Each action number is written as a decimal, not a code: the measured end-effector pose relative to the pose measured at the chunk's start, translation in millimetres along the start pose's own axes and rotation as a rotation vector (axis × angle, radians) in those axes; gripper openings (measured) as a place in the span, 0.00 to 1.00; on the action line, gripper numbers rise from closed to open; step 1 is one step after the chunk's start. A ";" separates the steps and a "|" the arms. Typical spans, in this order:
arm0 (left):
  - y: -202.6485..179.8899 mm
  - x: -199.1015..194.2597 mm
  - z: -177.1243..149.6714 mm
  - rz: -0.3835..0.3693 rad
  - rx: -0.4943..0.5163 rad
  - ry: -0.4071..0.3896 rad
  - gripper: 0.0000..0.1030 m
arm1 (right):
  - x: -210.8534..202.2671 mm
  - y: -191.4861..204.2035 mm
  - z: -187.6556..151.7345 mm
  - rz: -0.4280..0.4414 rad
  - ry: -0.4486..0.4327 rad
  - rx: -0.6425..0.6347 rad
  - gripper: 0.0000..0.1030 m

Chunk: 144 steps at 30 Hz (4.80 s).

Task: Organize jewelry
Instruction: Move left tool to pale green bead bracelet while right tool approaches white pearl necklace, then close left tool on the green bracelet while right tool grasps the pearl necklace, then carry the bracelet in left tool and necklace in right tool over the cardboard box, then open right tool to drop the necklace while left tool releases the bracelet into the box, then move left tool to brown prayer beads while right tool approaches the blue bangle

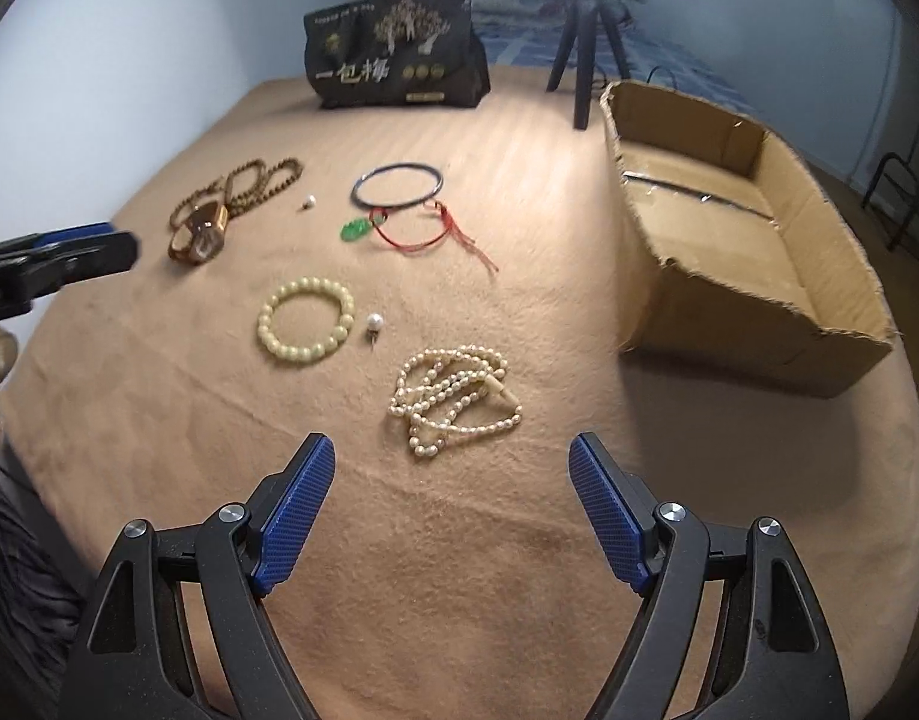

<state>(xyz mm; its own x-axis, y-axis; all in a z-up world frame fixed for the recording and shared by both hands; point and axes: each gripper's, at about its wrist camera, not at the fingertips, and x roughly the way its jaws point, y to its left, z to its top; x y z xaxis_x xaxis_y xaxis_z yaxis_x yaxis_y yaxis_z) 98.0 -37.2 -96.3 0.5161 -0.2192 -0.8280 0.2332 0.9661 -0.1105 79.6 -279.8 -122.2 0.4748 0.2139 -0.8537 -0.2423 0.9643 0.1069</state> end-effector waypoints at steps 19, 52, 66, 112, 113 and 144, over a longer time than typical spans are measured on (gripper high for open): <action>-22.5 88.0 3.3 -0.040 0.003 0.178 0.46 | 42.1 1.0 9.3 -0.039 0.057 -0.074 0.78; -39.4 36.7 24.3 -0.040 0.043 -0.002 0.05 | 2.2 11.7 23.1 0.071 -0.050 -0.119 0.06; -52.0 8.0 44.3 -0.082 0.031 -0.090 0.05 | -53.8 -9.8 53.1 0.101 -0.222 -0.029 0.06; -200.1 86.7 149.0 -0.283 0.103 -0.048 0.05 | -65.6 -175.9 75.4 -0.112 -0.279 0.242 0.08; -199.4 86.3 149.2 -0.277 0.104 -0.049 0.06 | -65.4 -176.6 74.8 -0.116 -0.275 0.243 0.14; -84.1 -19.1 144.2 -0.094 0.004 -0.256 0.66 | -123.5 -153.6 77.5 -0.237 -0.366 0.313 0.77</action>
<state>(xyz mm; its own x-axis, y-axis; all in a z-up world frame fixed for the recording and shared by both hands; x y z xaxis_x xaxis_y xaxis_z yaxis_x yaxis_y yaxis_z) 187.4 -133.9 8.1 0.6834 -0.3361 -0.6481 0.2933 0.9393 -0.1779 123.8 -442.3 6.3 0.7635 -0.0285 -0.6452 0.1444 0.9813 0.1274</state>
